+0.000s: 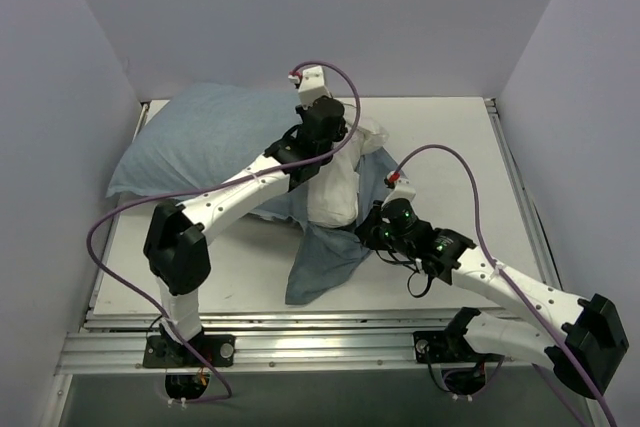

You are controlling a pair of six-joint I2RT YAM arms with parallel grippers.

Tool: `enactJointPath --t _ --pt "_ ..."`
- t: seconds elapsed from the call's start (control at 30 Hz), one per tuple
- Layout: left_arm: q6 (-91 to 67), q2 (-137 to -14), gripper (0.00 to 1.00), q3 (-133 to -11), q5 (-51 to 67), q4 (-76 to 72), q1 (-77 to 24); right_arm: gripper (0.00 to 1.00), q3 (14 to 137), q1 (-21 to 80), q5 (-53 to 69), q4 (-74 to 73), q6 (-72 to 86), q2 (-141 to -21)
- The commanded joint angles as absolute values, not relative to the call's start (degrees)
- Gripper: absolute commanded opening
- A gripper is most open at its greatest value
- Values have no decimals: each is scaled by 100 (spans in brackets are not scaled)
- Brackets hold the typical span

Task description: Remove the pillowcase from the pillow

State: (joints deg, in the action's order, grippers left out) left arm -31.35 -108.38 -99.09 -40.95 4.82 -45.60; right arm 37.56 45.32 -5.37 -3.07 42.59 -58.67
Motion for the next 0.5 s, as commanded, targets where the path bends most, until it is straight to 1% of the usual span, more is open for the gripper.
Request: enactJointPath --t 0.0,0.07,0.13,0.2,0.23,0.3,0.33,0.37,0.4,0.43,0.47 --pt "-3682 -9616 2 -9801 -3466 -607 -4315 0 3709 4597 -237 -942 4149 -5818" --pt "-3910 -9371 2 -9598 -2677 -397 -4333 0 3753 4597 -264 -476 3947 -5897" --pt "-3885 -9273 2 -9650 -2278 -10 -4351 0 3875 4588 -307 -152 3842 -6020" --pt "-3736 -9124 2 -9589 -1874 -9 -4394 4 3998 4605 -360 -53 3788 -6047" --pt "-3683 -9062 2 -9519 -1794 -9 -4395 6 3990 4623 -439 226 3779 -6012" --pt "-3630 -8843 3 -9273 -1662 -9 -4403 16 3859 4640 -685 369 3744 -5767" --pt "-3517 -8772 10 -9203 -1626 -9 -4395 21 3806 4641 -755 456 3744 -5635" --pt "-3455 -8641 14 -9089 -1582 165 -4395 29 3753 4649 -921 466 3744 -5390" --pt "-3384 -8587 19 -9027 -1556 332 -4395 33 3709 4641 -984 466 3718 -5266" --pt "-3323 -8526 27 -8965 -1547 438 -4395 38 3622 4641 -1019 440 3692 -5021" --pt "-3331 -8360 32 -8904 -1547 500 -4395 46 3604 4632 -1063 387 3613 -4905"
